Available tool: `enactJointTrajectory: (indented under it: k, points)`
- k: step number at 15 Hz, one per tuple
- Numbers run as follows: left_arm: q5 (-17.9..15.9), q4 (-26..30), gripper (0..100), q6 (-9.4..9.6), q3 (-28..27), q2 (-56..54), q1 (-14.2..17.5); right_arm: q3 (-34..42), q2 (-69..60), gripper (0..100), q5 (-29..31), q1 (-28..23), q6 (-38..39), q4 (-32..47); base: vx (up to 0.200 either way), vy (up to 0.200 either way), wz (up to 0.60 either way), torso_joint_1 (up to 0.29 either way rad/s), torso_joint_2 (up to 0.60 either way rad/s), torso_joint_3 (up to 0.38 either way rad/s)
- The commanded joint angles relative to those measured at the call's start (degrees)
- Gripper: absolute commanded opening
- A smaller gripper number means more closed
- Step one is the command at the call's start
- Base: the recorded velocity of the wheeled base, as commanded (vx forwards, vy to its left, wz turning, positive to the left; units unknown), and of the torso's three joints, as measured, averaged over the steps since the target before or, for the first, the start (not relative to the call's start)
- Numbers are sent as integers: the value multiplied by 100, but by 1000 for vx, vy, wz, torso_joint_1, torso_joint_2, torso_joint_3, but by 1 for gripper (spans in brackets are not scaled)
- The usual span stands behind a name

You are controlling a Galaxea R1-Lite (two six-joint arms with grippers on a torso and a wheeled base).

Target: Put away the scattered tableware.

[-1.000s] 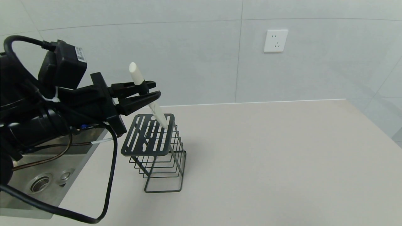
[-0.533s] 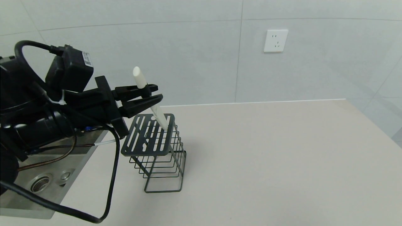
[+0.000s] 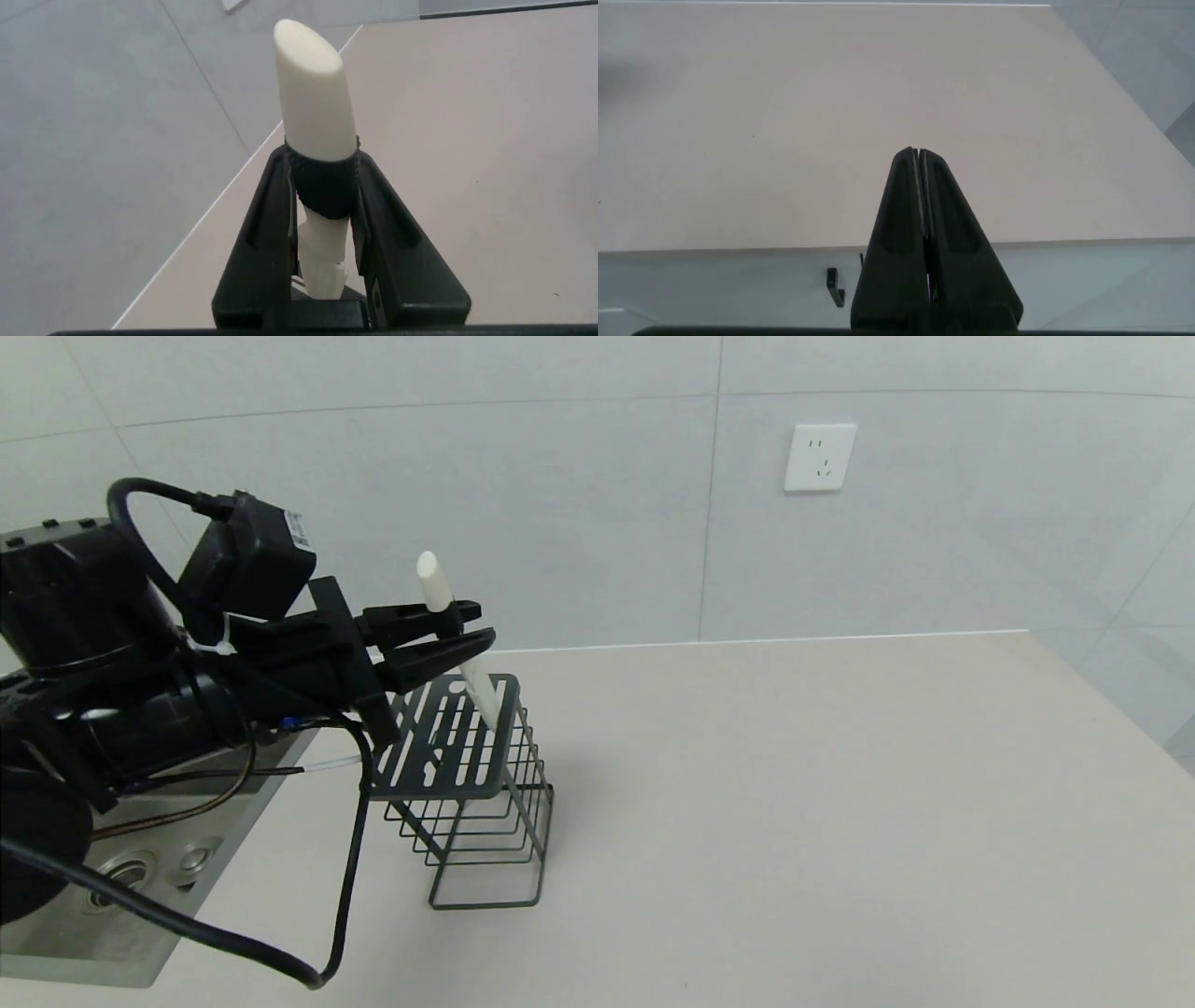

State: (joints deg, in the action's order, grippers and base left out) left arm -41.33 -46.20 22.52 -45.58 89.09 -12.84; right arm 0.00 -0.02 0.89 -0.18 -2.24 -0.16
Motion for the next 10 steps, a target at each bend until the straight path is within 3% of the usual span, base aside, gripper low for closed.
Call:
enactJointTrajectory:
  k: [1, 10]
  points:
    - [11, -12, 0, -2, 5, 117, 0, 0, 2, 0, -1, 1, -4, -2, 0, 0, 0, 0, 0, 0]
    - [98, -12, 0, -10, 111, 320, 0, 0, 2, 0, -1, 1, -4, -2, 0, 0, 0, 0, 0, 0]
